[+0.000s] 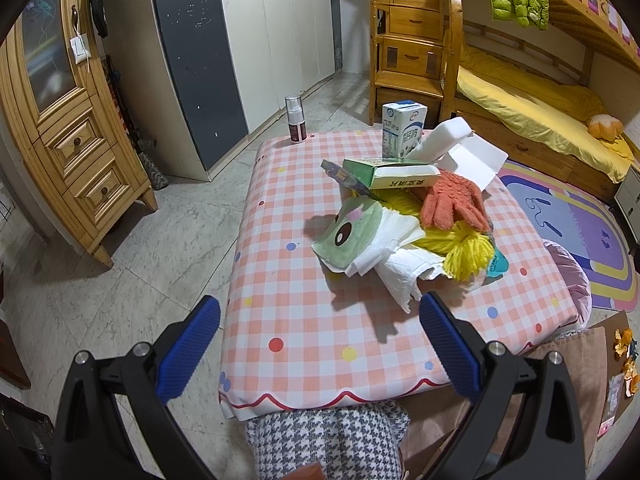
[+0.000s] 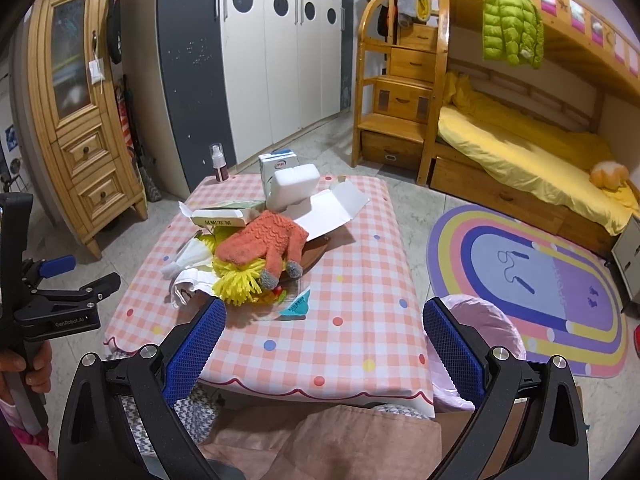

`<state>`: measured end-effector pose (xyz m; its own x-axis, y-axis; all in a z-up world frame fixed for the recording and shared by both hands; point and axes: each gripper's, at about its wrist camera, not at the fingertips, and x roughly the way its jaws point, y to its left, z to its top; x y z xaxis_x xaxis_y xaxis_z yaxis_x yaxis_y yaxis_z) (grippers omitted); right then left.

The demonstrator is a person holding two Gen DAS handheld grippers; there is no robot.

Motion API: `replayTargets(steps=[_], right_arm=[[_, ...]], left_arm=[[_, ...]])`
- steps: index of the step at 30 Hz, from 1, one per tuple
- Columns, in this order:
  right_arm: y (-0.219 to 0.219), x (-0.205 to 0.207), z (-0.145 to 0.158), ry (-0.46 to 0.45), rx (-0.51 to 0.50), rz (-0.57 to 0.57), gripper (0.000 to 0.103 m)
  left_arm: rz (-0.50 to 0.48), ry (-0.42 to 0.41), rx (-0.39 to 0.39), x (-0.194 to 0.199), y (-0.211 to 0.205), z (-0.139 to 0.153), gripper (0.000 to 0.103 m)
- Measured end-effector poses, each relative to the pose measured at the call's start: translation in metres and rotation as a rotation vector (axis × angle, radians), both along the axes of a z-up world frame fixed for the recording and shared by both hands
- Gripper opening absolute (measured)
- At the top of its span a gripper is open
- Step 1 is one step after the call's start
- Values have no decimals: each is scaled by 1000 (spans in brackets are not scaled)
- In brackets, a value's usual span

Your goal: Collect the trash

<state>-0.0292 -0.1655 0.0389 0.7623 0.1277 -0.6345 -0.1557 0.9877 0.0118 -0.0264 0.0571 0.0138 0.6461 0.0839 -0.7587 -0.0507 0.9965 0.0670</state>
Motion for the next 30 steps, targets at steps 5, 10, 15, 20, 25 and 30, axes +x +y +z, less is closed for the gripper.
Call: replayTargets(steps=[5,10,15,20,25,30], right_arm=[[10,14,-7,-1,-17,30,98],[22,27,-12,-30,-19,60,98],[34,43,-15,-40,-28,115,98],[48,58,-13,-64,-47,121,98],[52,68,-18,-34,-53,124,98],[46,80,-31,16,-56,100,98]], left_arm=[[24,19,-22,6,9,-7,96],[31,21,-39,13,15,-15,96],[6,8,-41,22,15,-25,96],[-38,-3,-42,44,7,-33,96],[-107,10,-62,70,-3,-43,95],[-155,48,-55,94,-14,-63,77]])
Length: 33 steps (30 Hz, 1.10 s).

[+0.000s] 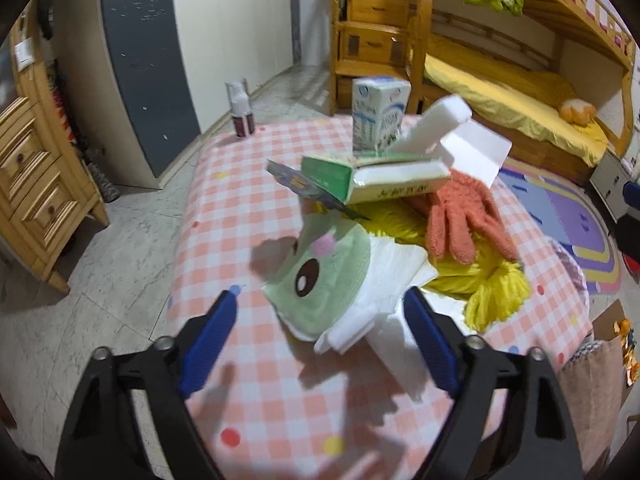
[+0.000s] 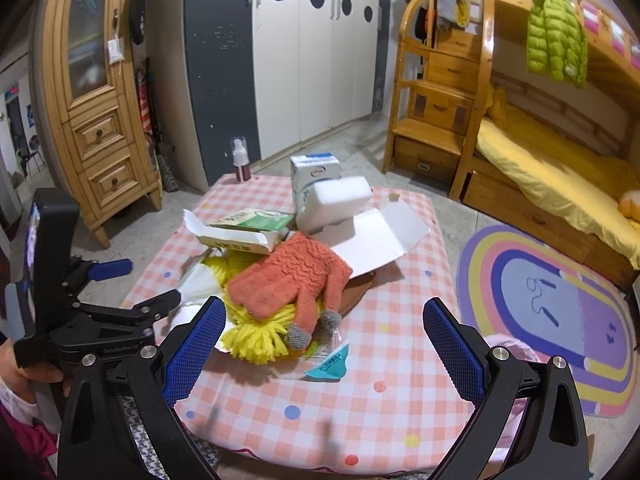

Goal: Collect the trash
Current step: 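Grasp white tissues with the left tool while the right tool grasps the green medicine box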

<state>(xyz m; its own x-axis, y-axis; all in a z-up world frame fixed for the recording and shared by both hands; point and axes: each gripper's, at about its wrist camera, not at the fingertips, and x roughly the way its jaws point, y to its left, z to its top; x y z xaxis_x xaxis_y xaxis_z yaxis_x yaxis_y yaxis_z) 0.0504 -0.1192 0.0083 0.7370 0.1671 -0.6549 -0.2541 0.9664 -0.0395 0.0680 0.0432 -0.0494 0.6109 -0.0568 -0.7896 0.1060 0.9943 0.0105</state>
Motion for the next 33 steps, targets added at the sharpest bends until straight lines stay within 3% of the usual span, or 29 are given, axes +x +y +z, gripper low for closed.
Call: replayTargets(steps=[5,10,18,24,28,29,30,33], right_arm=[[-7,6,-10,35,-2,-13,98],[-12,6,-10,37,11,-19,98],[-15,-3,-2,5,32,-18,98],[-8,-16,4,-40,14,-18,96],[1,-17,6,-55,11,5,92],[4,-15,7,-56,12,22,84],[8,-13,7,-50,12,40,63],[16,-5,8,-39,27,62,59]], left_arm=[[-66,34,-22,11,-7,-16,67],[-90,60,-66,14,-2,-21,39],[-66,-55,-87,-7,24,17,4],[-20,-126,-114,-30,40,49,3],[52,-128,-131,-45,49,57,3],[60,-132,-141,-46,52,59,3],[68,-141,-150,-49,55,61,3],[87,-167,-159,-51,63,67,3]])
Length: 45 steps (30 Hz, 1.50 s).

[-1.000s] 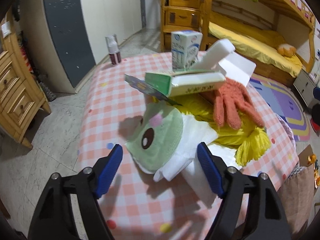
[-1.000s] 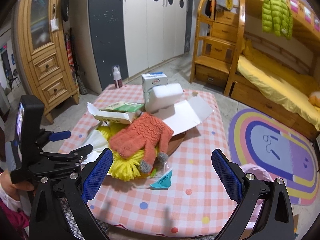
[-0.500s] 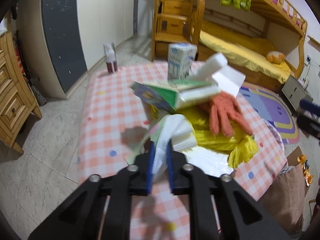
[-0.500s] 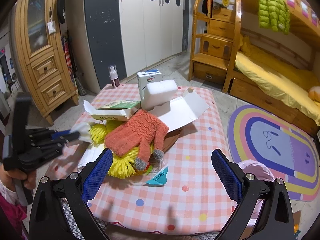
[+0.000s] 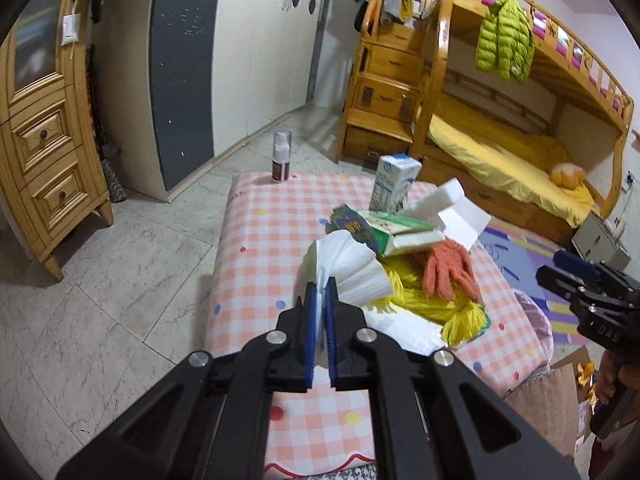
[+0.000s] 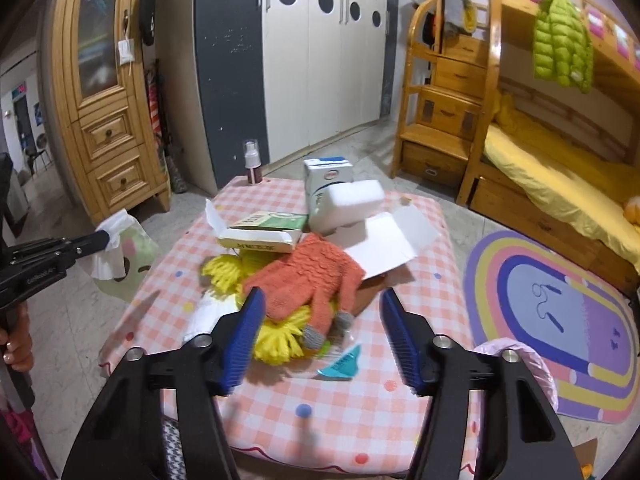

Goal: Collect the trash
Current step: 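Grasp white tissues with the left tool while the right tool grasps the green medicine box, then carry tissues and medicine box to the pink bin and open both tools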

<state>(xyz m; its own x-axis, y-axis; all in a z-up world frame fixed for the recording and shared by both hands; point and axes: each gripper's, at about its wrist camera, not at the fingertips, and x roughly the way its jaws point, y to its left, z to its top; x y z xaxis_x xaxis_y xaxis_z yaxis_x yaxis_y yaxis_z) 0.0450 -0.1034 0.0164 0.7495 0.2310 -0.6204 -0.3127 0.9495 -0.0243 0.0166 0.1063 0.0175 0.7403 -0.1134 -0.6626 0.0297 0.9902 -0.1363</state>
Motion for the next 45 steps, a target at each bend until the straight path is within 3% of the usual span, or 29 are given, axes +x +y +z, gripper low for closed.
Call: replayTargets(steps=[4,6,8,24,28,32,35,40,45], right_arm=[[22,14,2,-7,15,53,64],[32,20,0,-5,17,67,82],[45,32,-4,0,7,73,88],[94,116,-50,134,-32,-7,88],[98,124,-60,177,-48,-12,88],[102,117,-64,174,-82,16,81],[98,112,-56,138,-59,16,78],[81,84,-15,6,24,41,77],[53,49,15,-44,75,45,78]], left_arm=[[26,-9,-11,4,11,-1,3],[35,-5,-21,9,15,-4,3],[43,-2,-28,12,20,-6,3],[58,23,-46,57,44,-29,3],[55,39,-52,60,45,-35,3],[59,46,-53,59,45,-37,3],[64,45,-52,57,45,-35,3],[67,12,-38,45,41,-18,3],[16,-20,-7,25,20,0,3]])
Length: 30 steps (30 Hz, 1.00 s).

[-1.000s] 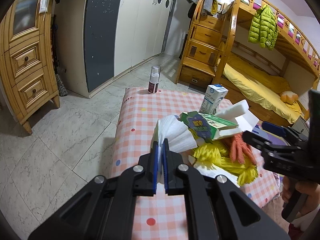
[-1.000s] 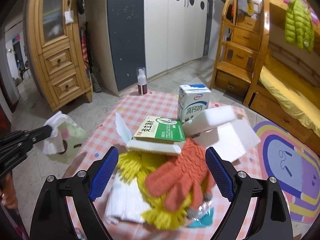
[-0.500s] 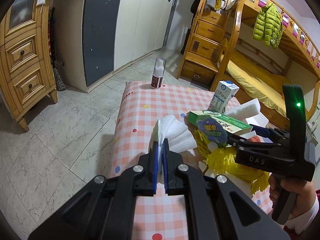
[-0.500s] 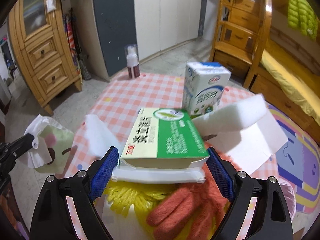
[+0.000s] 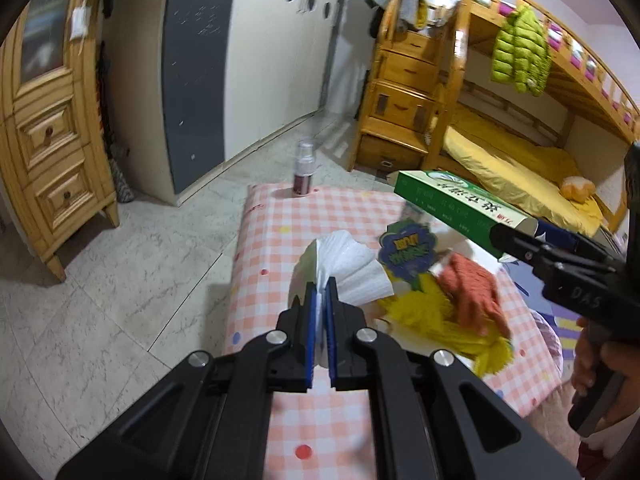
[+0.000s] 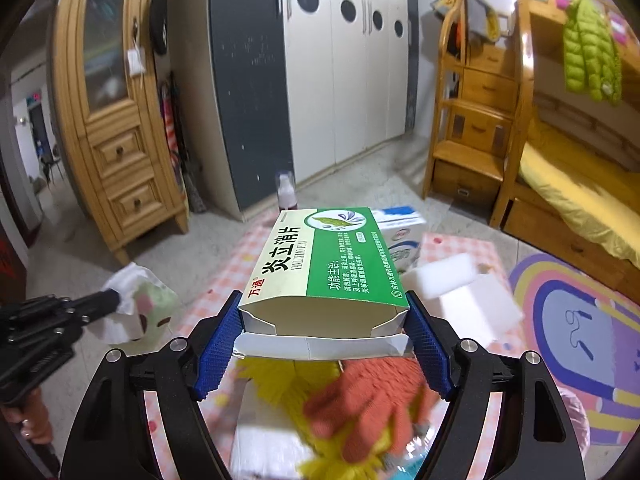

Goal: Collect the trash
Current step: 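Carry tissues and medicine box to the pink bin and open both tools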

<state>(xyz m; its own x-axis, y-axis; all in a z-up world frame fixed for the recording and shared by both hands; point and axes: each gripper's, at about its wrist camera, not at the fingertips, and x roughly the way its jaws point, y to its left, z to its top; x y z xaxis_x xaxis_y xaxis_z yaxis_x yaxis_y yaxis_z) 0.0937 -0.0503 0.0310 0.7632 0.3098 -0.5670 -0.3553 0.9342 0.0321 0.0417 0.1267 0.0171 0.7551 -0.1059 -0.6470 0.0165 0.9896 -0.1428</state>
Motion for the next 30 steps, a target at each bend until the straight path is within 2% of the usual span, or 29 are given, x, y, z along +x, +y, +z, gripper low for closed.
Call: replayTargets(steps=[6,12,16,22,27,30], right_arm=[[-32,-39,11,-7,48,-1,78],[-80,-80,25,-64,72,-73,78],[-127,-104,23,-79,72,-167,78],[-201,-134,9,-70,60,-365,79],[-251,-150,-15,-30,47,-511,79],[-277,-155,-35,3,41,-577,79]], left_arm=[[-98,-11,-20,-22,-36,10,3],[-224,-26,-41,-36,-86,21,3],[-345,-50,-22,-41,-134,22,3],[-535,-41,-23,-32,-221,10,3],[-690,-23,9,-21,-296,-9,3],[-748,-9,5,-12,-332,-18,3]])
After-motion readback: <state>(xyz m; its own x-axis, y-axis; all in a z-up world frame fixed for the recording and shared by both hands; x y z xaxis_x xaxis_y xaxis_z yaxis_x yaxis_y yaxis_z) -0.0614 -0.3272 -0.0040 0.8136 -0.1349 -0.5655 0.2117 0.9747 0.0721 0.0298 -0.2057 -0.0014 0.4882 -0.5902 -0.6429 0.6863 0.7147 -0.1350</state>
